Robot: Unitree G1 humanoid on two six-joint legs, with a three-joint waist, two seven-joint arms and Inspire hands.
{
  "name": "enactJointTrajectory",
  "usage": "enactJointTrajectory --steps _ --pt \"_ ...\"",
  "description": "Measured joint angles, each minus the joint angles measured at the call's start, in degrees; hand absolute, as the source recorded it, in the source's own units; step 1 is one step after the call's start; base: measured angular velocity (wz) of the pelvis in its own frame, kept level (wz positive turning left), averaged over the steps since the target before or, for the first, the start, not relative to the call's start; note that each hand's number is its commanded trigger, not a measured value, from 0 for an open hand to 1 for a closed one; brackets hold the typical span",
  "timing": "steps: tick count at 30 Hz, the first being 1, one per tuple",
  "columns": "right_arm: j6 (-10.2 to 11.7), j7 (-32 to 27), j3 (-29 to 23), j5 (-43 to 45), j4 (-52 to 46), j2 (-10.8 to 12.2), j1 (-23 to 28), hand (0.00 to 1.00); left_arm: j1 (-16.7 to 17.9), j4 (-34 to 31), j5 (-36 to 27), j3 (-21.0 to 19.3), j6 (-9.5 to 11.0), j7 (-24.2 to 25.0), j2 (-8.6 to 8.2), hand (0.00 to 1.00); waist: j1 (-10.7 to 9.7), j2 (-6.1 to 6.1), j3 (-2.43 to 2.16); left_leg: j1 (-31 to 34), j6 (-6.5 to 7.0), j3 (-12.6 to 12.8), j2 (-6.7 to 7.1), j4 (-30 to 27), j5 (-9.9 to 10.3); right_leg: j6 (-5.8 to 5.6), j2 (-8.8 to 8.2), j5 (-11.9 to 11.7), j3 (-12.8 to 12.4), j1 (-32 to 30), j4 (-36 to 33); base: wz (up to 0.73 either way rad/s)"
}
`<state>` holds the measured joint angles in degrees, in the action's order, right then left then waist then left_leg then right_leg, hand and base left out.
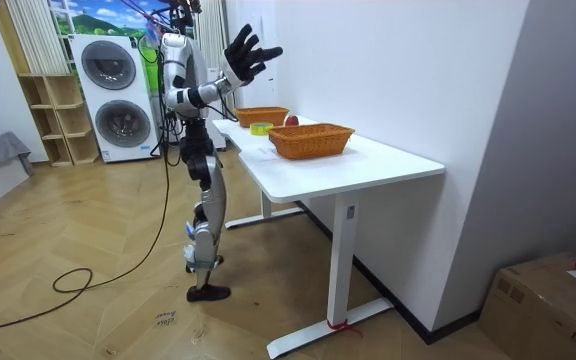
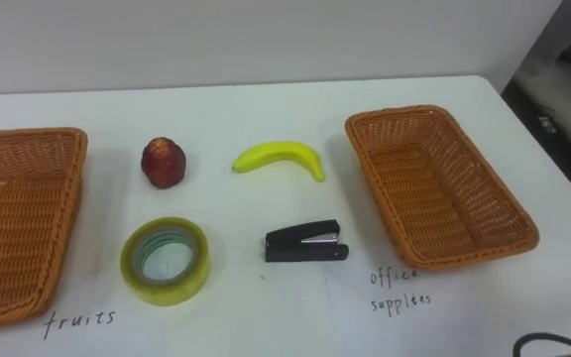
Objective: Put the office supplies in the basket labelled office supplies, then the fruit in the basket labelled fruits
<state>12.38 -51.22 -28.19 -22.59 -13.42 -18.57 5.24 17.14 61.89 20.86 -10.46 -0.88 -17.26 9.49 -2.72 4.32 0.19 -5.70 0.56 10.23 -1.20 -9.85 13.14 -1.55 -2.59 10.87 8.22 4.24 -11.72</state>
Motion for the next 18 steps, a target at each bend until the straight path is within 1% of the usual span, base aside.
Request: enactJointTrajectory --steps 2,3,4,5,8,12,14,16,18 --pt "0.1 0.1 0.1 0.7 -1.3 0.0 -0.5 0.0 0.0 0.1 0.0 0.7 0.0 0.0 0.02 0.0 0.1 0.08 0.06 -0.1 0.0 0.0 0.0 -0.1 0.0 0.0 -0.03 0.0 0.2 0.2 0.1 0.04" --pt "0.1 0.1 0.2 1.1 -1.3 0.0 -1.2 0.0 0.0 0.1 0.0 0.7 0.0 0.1 0.02 0.0 0.2 0.27 0.33 -0.4 0.0 0.0 0.0 -0.2 0.0 0.0 -0.04 0.0 0.2 0.5 0.1 0.0" --pt "0.1 0.1 0.3 1.5 -1.3 0.0 -1.5 0.0 -0.1 0.1 0.0 0.7 0.1 0.1 0.02 0.0 0.3 0.37 0.46 -0.5 0.0 0.0 0.0 -0.1 0.0 -0.01 -0.04 0.0 0.2 0.6 0.1 0.0" --pt "0.1 0.2 0.7 2.9 -1.4 0.0 -1.9 0.0 -0.1 0.1 0.0 0.7 0.1 0.1 0.02 0.0 0.2 0.5 0.47 -0.6 0.0 0.0 0.0 0.0 0.0 -0.01 -0.03 0.0 0.2 0.6 0.1 0.0" --pt "0.1 2.2 1.1 5.6 -2.2 -0.1 -2.1 0.0 -0.1 0.0 0.0 0.6 0.1 0.5 0.02 0.0 0.3 0.53 0.36 -0.6 0.0 0.0 0.0 0.1 0.0 -0.01 -0.02 0.0 0.2 0.6 0.1 0.0" --pt "-0.1 3.4 2.5 8.9 -3.1 -0.5 -2.4 0.0 -0.1 0.0 0.0 0.6 0.1 0.5 0.05 0.0 0.5 0.75 0.18 -0.6 0.0 -0.1 -0.02 0.1 0.0 -0.01 0.01 0.0 0.2 0.7 0.1 0.0" --pt "-0.4 4.0 2.8 9.7 -3.2 -0.5 -3.0 0.0 -0.1 0.0 0.1 0.7 0.0 0.5 0.11 0.0 0.6 0.9 0.12 -0.6 0.0 -0.2 -0.02 0.1 0.0 -0.01 0.0 0.0 0.4 0.7 0.1 0.0" --pt "-0.7 4.4 3.2 9.7 -3.4 -0.7 -3.2 0.0 0.0 0.0 0.2 0.6 0.0 0.4 0.19 0.0 1.0 0.99 0.06 -0.6 0.0 -0.2 -0.04 0.0 0.0 0.0 -0.01 0.0 0.5 0.7 0.1 0.0" --pt "-0.9 5.8 4.3 9.8 -3.5 -1.5 -3.2 0.0 0.0 0.0 1.2 0.5 0.0 0.4 0.22 0.0 1.5 0.95 0.04 -0.6 0.0 -0.2 -0.04 0.0 0.0 -0.01 -0.04 0.0 0.6 0.7 0.1 0.0"
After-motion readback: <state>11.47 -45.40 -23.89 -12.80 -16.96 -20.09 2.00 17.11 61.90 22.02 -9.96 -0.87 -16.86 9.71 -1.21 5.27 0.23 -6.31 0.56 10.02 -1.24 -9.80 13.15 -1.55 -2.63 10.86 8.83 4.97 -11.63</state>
